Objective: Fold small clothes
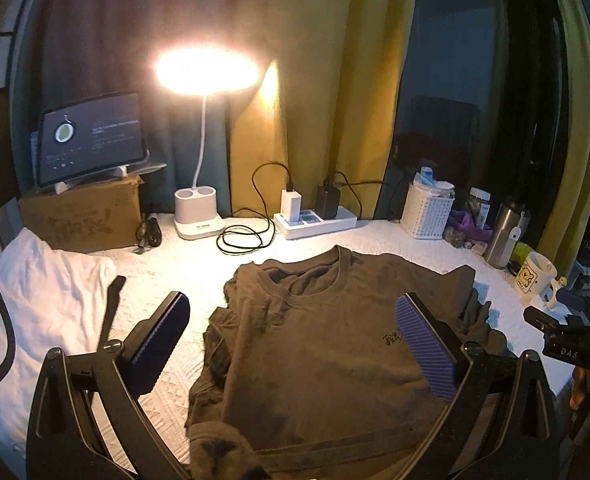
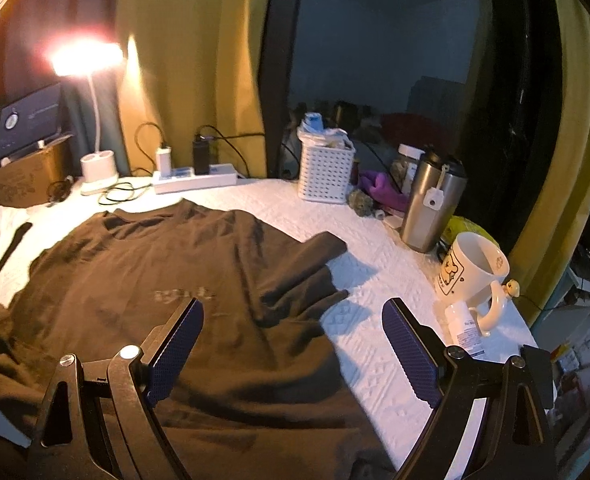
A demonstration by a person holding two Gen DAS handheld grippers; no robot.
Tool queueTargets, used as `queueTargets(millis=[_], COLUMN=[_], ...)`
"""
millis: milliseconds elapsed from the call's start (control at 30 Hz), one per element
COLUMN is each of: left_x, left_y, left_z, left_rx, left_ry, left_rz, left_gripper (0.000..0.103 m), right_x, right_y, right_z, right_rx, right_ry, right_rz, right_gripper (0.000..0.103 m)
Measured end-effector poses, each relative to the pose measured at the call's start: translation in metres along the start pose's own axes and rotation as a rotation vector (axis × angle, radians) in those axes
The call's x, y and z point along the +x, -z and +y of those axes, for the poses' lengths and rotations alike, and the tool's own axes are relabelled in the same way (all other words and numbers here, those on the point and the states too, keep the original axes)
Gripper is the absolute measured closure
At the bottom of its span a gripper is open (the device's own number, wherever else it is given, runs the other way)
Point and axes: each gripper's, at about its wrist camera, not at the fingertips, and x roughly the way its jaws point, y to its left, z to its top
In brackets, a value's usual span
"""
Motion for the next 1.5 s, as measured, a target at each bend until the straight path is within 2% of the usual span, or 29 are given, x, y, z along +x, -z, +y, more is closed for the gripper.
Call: queueTargets(millis=[200,667,833,933,1000,1133,1233,1267,1300,1367,1400,1500], left_x=[0.030,0.095,0.116,0.127,0.133,0.139,0.142,0.144,0.144,0.144,0.143,0.140], left_y=[-0.003,-0.011,-0.014,-0.015,-0.016,-0.016,-0.015,-0.015,-0.014,-0.014,-0.015,-0.016], left_z=[-0.010,-0.022,-0.018,-0.015,-0.015,-0.010,-0.006,-0.004,-0.002,0.000,0.001,0.003], left_rx=[0.005,0.012,0.009,0.007,0.009,0.006,-0.003,-0.006,-0.009,-0.010,-0.012,-0.011], left_ry=[-0.004,-0.060,-0.087,-0.108,-0.120,-0.145,-0.163,-0.166,-0.169,-0.174,-0.174,-0.168], left_rz=[0.048,0.135,0.155,0.168,0.172,0.184,0.196,0.199,0.200,0.200,0.198,0.187], left_gripper=[0.001,0.001,0.001,0.001,0.001,0.001,0.001,0.001,0.001,0.001,0.001,0.001], right_x=[0.037,0.137,0.167,0.186,0.200,0.226,0.241,0.243,0.243,0.243,0.241,0.232], right_y=[-0.007,-0.024,-0.032,-0.036,-0.038,-0.038,-0.037,-0.037,-0.038,-0.040,-0.041,-0.045], right_z=[-0.024,-0.069,-0.072,-0.072,-0.074,-0.080,-0.078,-0.075,-0.072,-0.068,-0.067,-0.069], right_rx=[0.021,0.060,0.053,0.043,0.045,0.059,0.053,0.042,0.029,0.018,0.018,0.025], right_ry=[0.006,-0.068,-0.110,-0.142,-0.157,-0.207,-0.248,-0.254,-0.266,-0.267,-0.266,-0.250], right_rz=[0.041,0.136,0.160,0.173,0.176,0.206,0.235,0.231,0.227,0.223,0.219,0.199], right_gripper=[0.011,0.012,0.018,0.026,0.035,0.041,0.051,0.056,0.068,0.083,0.095,0.096])
